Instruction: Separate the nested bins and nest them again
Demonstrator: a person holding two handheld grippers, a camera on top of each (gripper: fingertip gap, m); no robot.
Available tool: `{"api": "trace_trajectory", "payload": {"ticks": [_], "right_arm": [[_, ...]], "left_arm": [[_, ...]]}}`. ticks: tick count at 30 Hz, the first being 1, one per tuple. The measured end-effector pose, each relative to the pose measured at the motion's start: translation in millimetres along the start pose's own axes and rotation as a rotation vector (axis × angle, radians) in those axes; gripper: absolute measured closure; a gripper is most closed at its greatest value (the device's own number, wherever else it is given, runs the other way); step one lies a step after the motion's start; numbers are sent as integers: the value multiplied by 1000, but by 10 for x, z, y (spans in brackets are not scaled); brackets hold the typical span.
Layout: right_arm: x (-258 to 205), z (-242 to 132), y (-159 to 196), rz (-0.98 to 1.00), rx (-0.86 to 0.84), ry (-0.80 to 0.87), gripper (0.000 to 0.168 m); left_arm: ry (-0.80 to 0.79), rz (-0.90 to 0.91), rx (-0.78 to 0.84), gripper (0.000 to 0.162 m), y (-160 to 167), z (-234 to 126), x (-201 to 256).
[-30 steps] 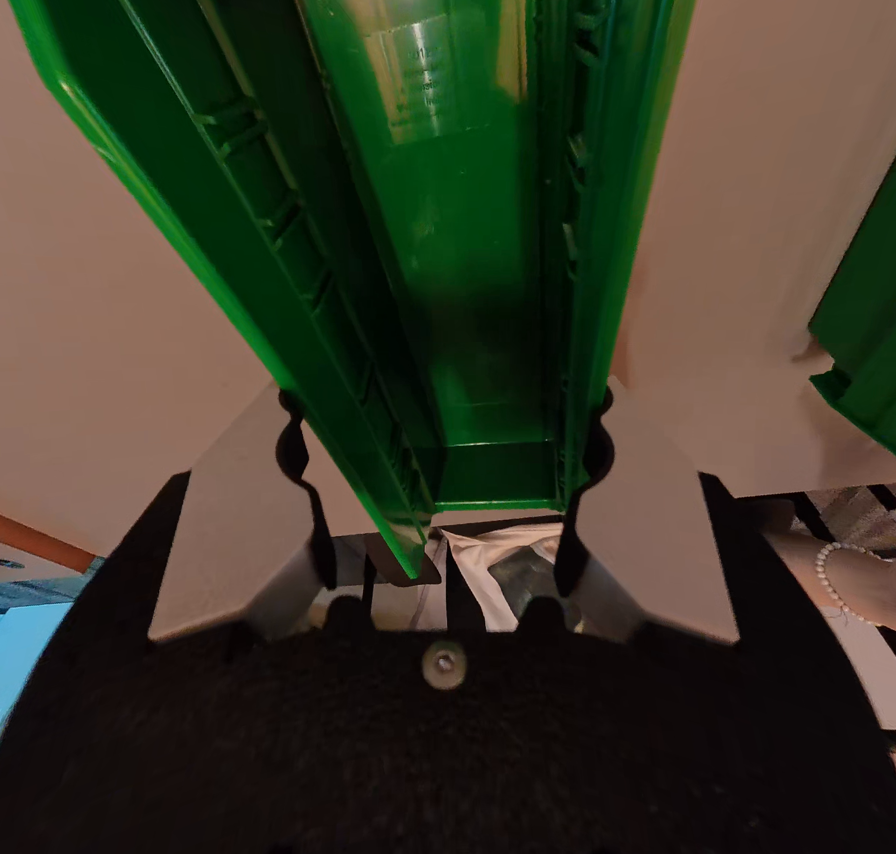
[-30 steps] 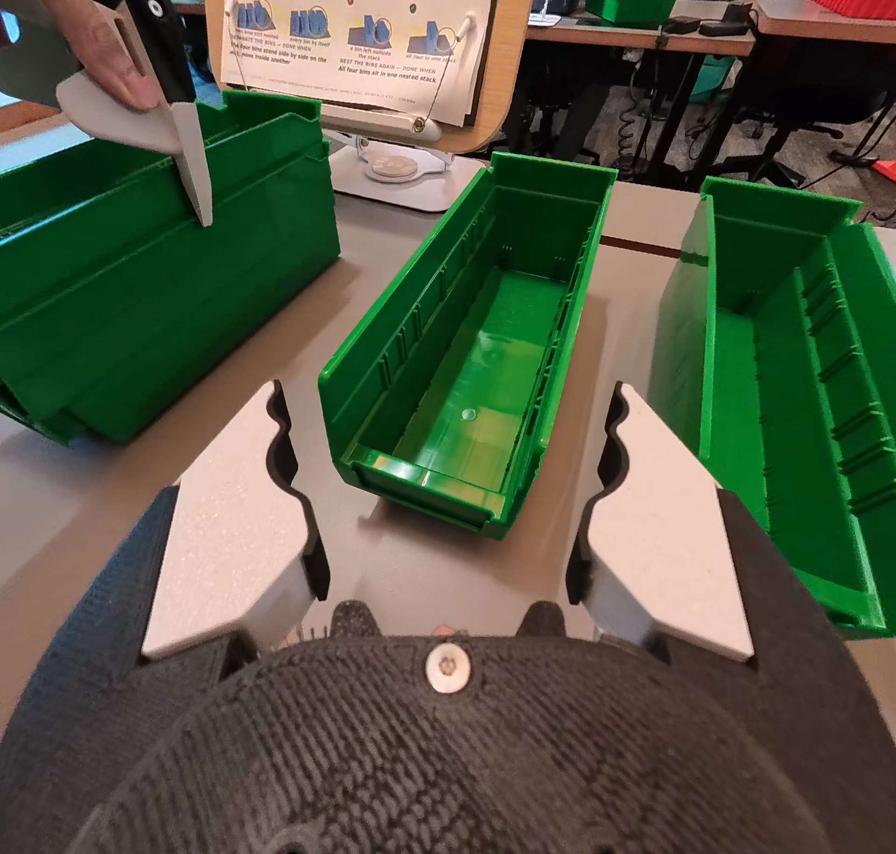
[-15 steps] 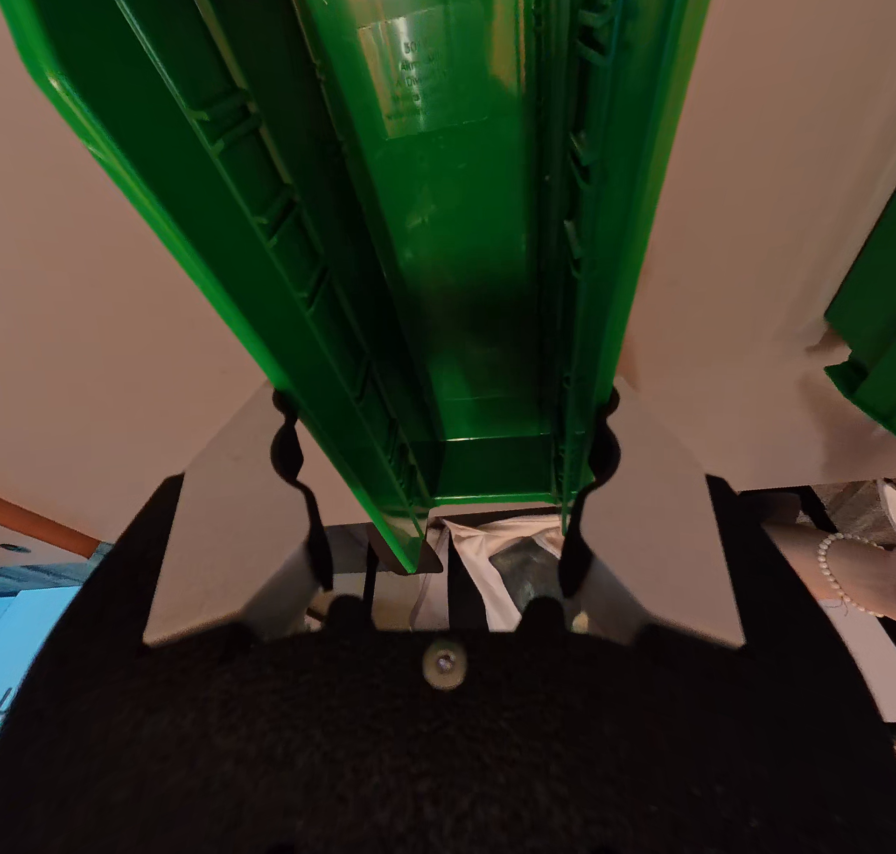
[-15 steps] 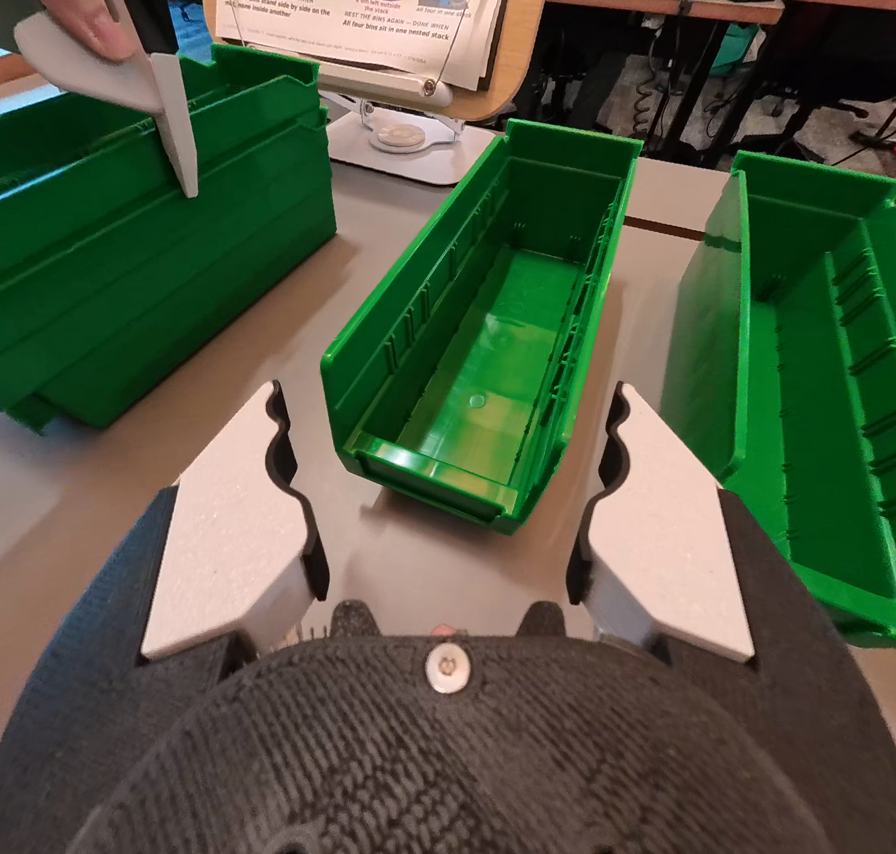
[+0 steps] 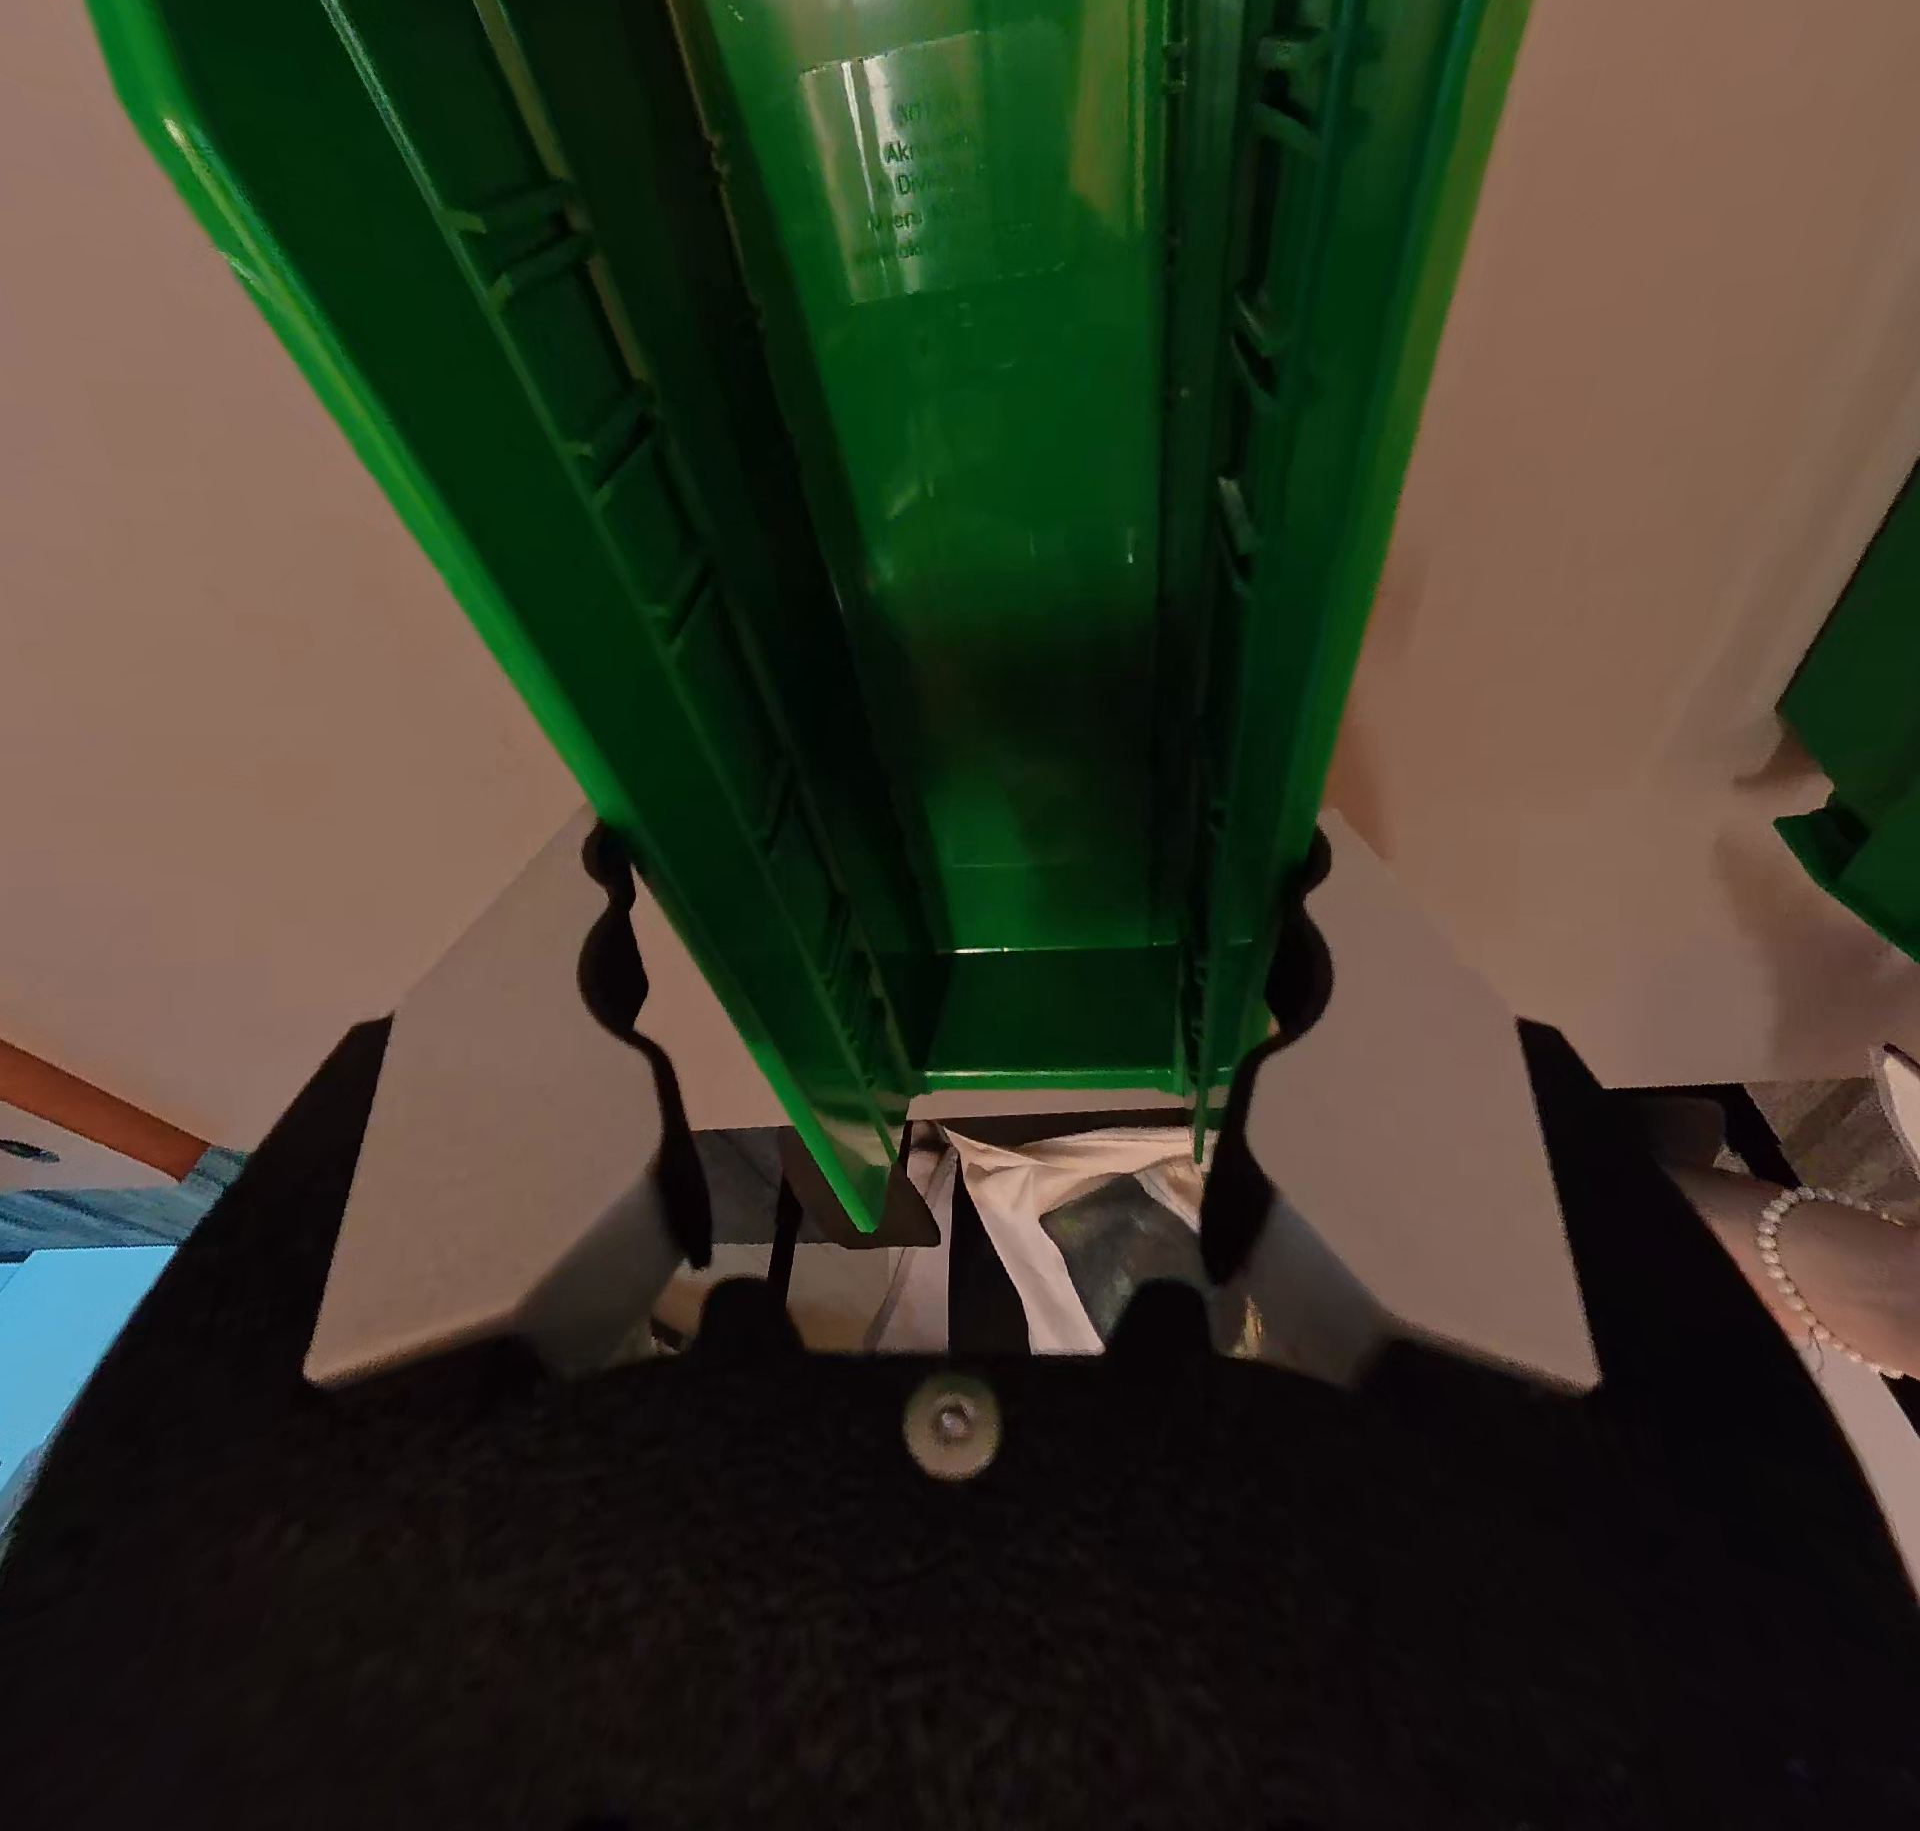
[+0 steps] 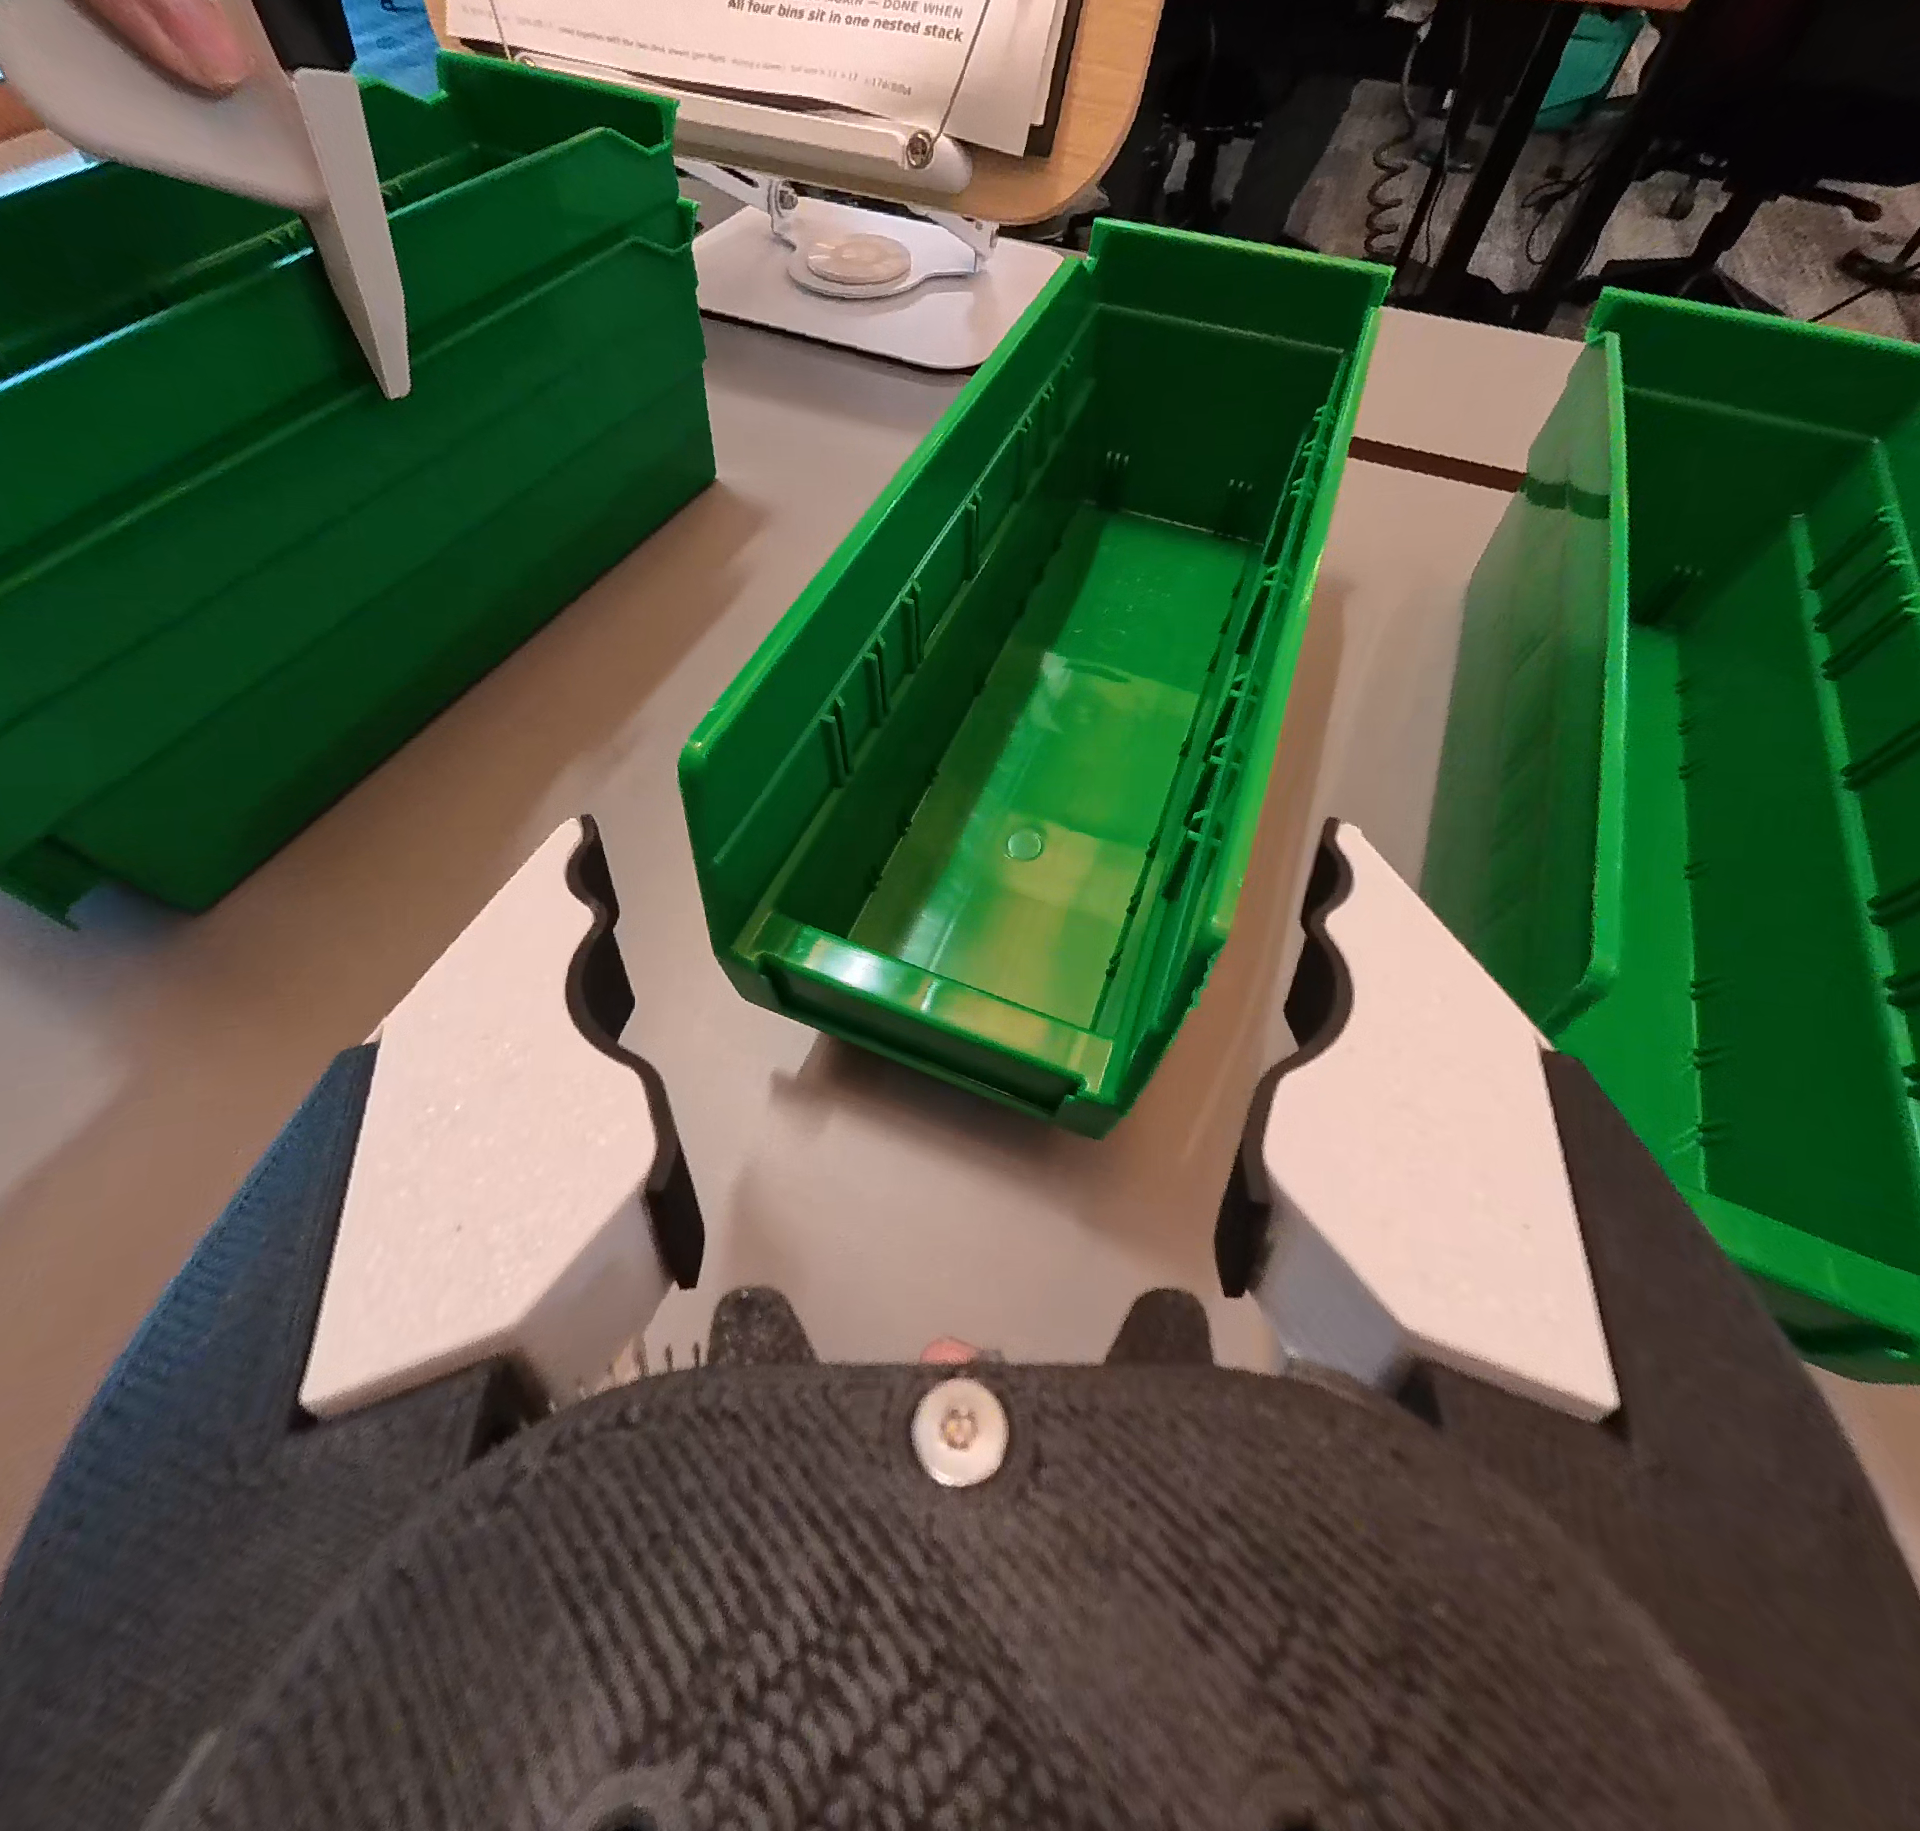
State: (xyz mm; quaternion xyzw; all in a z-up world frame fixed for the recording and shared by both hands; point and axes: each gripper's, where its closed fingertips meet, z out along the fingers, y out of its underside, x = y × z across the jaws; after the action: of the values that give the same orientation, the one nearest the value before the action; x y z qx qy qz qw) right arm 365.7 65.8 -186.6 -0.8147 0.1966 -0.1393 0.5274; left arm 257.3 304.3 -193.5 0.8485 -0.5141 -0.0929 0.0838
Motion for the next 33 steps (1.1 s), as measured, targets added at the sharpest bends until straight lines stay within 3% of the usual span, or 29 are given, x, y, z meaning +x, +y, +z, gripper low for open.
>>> {"api": "trace_trajectory", "payload": {"ticks": [20,33], "right_arm": [[17,26,60,11,-23,-3,38],[-12,51,98,1,-42,-8,39]], "left_arm": [[15,36,41,64,29,-196,-56],[18,-2,44,64,83,-334,-90]]}}
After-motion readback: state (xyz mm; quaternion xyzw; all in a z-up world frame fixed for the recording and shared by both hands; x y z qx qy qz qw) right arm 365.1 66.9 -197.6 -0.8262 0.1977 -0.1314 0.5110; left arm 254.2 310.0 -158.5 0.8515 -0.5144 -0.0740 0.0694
